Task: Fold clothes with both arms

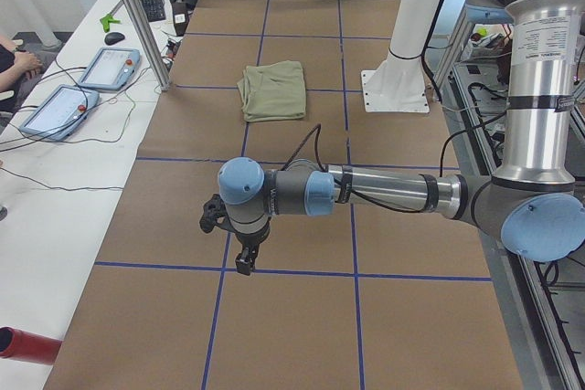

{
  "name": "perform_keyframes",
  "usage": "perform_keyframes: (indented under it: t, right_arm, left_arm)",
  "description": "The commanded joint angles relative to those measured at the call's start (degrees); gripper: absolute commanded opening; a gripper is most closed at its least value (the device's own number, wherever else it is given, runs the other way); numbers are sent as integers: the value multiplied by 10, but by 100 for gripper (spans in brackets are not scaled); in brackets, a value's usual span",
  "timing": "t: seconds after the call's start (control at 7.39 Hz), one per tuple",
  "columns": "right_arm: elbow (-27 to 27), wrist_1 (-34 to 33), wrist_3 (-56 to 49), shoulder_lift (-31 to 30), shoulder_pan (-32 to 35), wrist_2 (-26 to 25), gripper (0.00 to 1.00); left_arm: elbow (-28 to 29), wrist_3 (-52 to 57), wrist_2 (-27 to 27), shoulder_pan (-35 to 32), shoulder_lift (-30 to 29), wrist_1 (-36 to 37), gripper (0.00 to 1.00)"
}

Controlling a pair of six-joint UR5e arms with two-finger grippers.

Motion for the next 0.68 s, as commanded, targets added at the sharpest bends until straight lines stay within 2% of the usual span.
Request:
perform_keyframes:
  t: [0.0,0.54]
  right_arm:
    - [1,1,0,-1,0,0,100]
    - [1,1,0,-1,0,0,100]
  left_arm:
    - [-13,0,3,-18,-1,4,100]
    - [-17,-79,-2,-36,10,3,100]
